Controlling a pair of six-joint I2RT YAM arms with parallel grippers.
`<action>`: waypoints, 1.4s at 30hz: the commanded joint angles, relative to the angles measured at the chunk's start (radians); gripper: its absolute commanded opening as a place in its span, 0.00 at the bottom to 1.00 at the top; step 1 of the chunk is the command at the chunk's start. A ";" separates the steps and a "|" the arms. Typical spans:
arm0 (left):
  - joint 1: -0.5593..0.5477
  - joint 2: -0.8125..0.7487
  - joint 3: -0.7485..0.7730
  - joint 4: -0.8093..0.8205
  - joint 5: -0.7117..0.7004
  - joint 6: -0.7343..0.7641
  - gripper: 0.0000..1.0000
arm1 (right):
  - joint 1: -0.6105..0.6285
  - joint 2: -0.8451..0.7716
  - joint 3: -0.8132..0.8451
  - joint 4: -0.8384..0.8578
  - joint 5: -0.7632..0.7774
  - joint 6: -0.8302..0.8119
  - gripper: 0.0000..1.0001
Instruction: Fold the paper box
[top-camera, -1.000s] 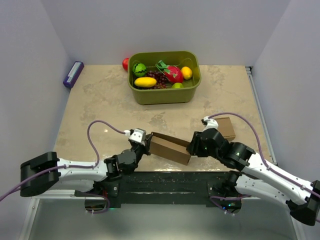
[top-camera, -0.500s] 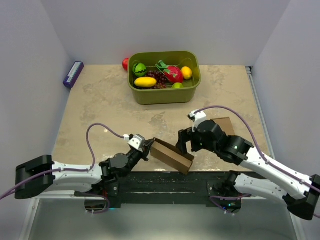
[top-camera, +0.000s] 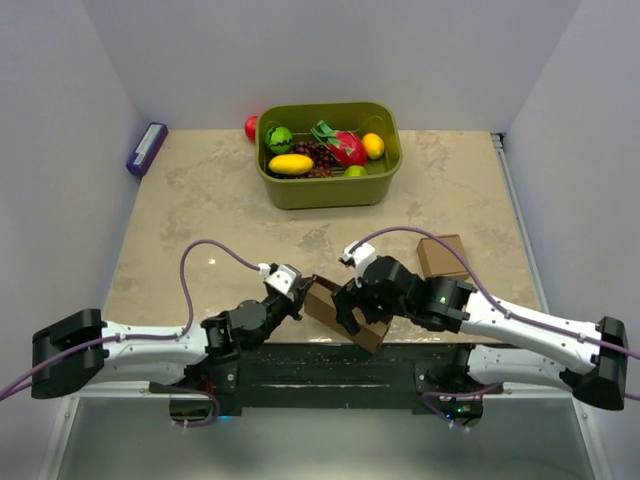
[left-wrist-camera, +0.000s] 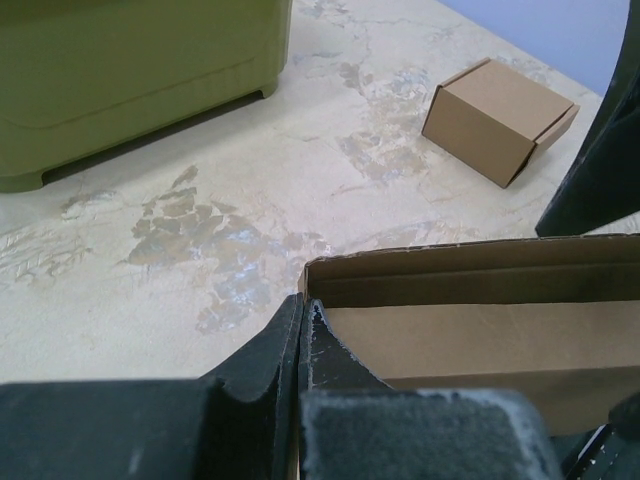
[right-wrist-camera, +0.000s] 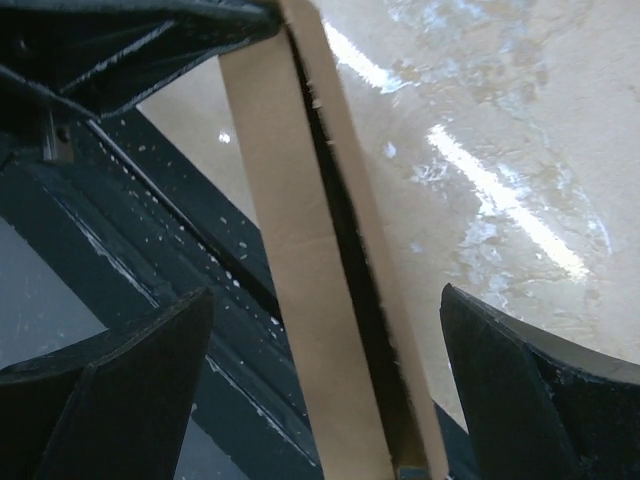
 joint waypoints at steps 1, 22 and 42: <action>0.011 0.005 0.035 -0.125 0.035 -0.024 0.00 | 0.072 0.074 0.037 -0.005 0.077 0.037 0.99; 0.184 -0.131 0.172 -0.375 0.304 -0.019 0.31 | 0.081 0.253 0.110 0.053 0.200 -0.059 0.19; 0.612 0.024 0.568 -0.866 1.021 0.255 0.49 | -0.054 0.197 0.101 0.107 -0.061 -0.259 0.19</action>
